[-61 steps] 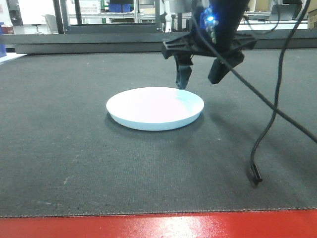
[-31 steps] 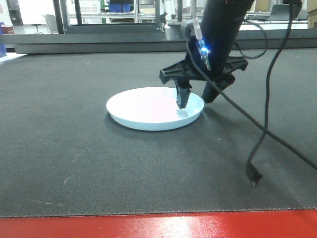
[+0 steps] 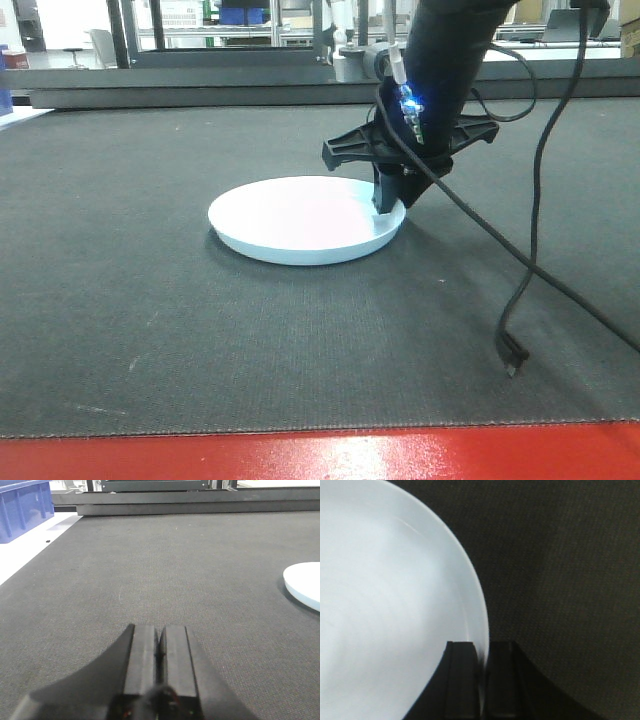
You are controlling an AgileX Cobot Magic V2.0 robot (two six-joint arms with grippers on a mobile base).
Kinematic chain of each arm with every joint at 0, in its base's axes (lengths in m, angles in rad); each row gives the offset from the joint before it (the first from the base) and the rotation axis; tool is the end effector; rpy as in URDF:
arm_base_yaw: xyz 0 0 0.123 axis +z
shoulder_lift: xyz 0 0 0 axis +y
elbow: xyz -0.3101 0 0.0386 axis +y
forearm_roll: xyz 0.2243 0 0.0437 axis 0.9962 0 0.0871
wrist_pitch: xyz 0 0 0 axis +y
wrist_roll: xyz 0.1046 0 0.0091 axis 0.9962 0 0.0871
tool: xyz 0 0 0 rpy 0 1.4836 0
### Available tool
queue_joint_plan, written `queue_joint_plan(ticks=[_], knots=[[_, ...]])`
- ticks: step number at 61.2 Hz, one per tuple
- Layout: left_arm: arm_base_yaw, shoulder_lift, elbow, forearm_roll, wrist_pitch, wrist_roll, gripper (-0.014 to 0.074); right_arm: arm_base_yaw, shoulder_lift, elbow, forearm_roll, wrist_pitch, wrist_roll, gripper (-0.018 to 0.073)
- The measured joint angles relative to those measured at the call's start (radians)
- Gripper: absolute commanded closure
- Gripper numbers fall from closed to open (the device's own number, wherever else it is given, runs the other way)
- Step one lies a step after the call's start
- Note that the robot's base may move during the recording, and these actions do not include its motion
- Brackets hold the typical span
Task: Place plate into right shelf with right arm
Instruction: 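Close the right gripper on the plate rim and lift it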
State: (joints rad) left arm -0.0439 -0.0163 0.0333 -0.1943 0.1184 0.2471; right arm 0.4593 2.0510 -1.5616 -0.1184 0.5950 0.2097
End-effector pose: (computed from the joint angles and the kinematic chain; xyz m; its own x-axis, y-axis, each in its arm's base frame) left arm 0.0191 -0.0032 0.1916 -0.0423 0.0560 -0.9975 0.0690 0.9962 0.0530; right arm 0.4092 0.1946 0.2255 -0.7923 -0.2680 -0.5482 -0.3238 0.9461 0.0055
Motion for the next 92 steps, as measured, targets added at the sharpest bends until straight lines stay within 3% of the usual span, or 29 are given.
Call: queue_joint_plan(ticks=[14,24,50,67,92], knots=[[0.000,0.000,0.000,0.000,0.000,0.000,0.0643,0.000,-0.078,0.013,0.001,0.015,0.000,0.0531],[0.000,0.000,0.000,0.000,0.000,0.000,0.0643,0.000,-0.220,0.113,-0.008,-0.006,-0.002,0.0531],[0.000,0.000,0.000,0.000,0.000,0.000,0.0643,0.000,-0.720,0.570,-0.016,-0.178,-0.007,0.0531],[0.000,0.000,0.000,0.000,0.000,0.000,0.0643,0.000,-1.069,0.814,-0.016,-0.211,-0.007,0.0531],[0.000,0.000,0.000,0.000,0.000,0.000,0.0643,0.000,-1.490,0.866,-0.036,-0.213,-0.007,0.0531]])
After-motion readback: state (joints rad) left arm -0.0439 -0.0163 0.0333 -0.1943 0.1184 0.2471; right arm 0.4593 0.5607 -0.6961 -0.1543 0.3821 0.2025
